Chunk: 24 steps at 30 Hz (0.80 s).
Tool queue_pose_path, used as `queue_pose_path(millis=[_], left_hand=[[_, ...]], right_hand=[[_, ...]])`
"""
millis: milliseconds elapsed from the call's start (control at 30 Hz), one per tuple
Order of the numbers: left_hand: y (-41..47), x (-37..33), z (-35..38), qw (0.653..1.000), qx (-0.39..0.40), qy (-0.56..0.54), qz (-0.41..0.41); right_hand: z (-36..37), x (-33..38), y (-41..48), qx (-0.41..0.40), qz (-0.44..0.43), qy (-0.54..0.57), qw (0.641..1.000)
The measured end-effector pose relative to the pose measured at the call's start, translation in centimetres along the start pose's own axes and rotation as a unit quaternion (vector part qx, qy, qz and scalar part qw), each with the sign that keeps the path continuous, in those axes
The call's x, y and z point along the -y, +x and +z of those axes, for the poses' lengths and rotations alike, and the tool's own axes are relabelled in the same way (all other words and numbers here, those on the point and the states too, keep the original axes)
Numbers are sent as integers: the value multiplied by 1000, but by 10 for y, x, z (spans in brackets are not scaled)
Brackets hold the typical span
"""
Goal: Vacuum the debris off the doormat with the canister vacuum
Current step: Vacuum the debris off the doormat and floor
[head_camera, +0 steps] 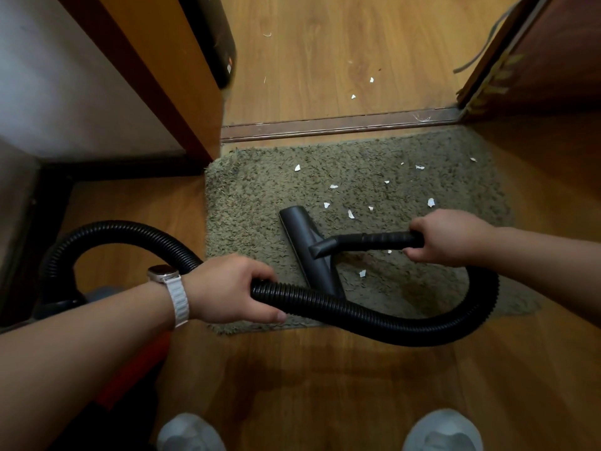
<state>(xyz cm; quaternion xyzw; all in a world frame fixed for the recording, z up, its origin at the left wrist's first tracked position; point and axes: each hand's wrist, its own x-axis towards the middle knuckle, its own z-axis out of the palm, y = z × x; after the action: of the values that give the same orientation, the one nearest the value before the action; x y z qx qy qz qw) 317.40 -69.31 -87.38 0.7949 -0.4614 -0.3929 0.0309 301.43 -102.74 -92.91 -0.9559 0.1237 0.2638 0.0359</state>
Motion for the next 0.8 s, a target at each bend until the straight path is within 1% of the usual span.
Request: queue_pose_path(millis=[100,367,500,667,800], left_hand=[[1,-2,0,1000,-1,-1,-5],[4,-8,-2,999,-14,-31,-12],[4,-7,-3,999,-16,-43,-11],[2,-8,-2,999,-14,-46,-8],[0,-5,-2,999,-19,-25,-8]], right_hand=[[-1,-8,-1,-4,20,5,1000],[-12,-37,3,-45,136,69,987],[-14,-36,9,-45,165,78,982],[-15,-23,13,-35,150,67,986],[-14,-13,16,-48,106,10,993]])
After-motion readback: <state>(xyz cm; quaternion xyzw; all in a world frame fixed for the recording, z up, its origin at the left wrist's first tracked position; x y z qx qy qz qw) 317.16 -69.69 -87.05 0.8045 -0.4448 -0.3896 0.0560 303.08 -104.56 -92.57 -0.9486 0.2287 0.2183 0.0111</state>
